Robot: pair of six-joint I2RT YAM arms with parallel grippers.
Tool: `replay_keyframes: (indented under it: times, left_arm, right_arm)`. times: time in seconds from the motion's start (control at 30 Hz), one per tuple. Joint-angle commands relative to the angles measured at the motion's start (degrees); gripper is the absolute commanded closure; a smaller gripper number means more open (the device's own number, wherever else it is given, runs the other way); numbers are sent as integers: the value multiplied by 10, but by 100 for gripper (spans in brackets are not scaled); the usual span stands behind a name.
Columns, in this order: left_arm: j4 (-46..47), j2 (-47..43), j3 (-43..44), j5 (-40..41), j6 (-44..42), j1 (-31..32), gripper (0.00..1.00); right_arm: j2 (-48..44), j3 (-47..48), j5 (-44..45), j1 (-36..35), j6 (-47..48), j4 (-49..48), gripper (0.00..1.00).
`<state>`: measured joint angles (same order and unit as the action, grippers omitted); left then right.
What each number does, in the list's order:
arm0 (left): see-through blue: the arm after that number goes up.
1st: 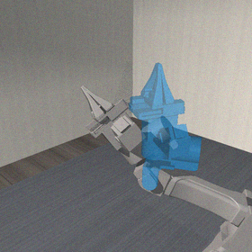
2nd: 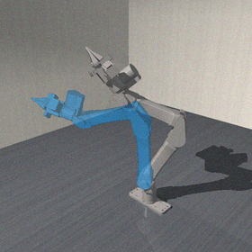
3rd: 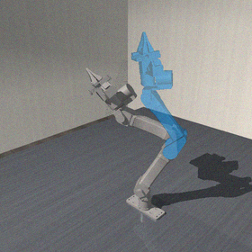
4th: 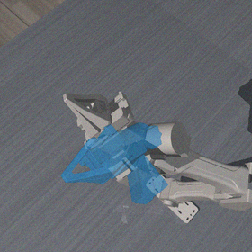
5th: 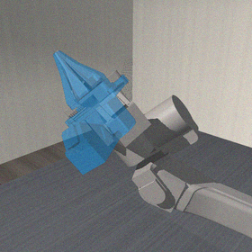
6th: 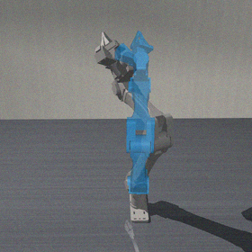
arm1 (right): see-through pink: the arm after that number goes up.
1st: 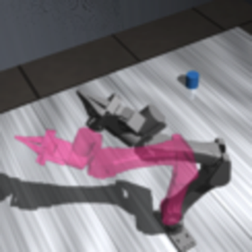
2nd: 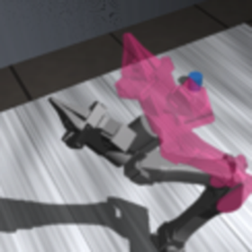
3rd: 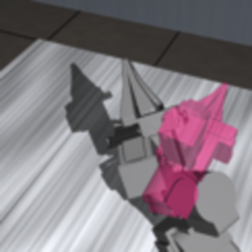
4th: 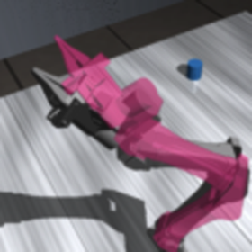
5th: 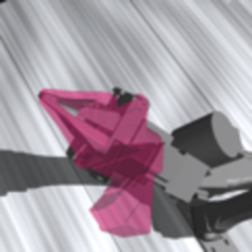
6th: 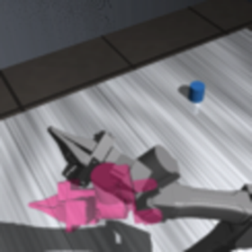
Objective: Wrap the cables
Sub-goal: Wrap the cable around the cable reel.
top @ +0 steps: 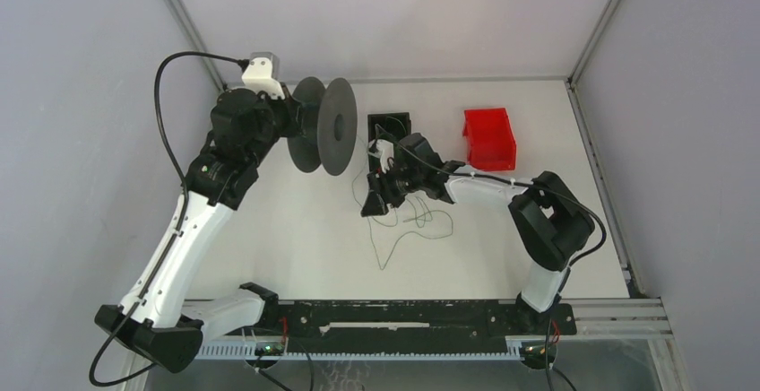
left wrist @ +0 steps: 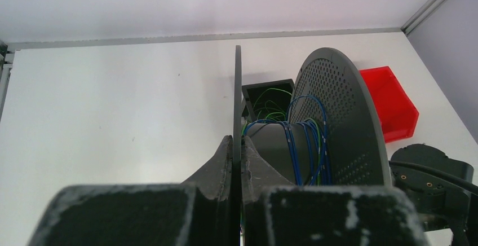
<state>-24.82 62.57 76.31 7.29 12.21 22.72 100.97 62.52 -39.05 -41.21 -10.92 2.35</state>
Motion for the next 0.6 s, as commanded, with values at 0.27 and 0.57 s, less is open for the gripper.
replay_keyframes:
  times: [0.27, 0.57]
  left_arm:
    - [37, -13, 54, 17, 21, -6, 100]
    - [38, -10, 63, 69, 13, -9, 100]
  right_arm:
    - [39, 3, 30, -32, -42, -35, 36]
    - [47, -3, 9, -53, -44, -34, 56]
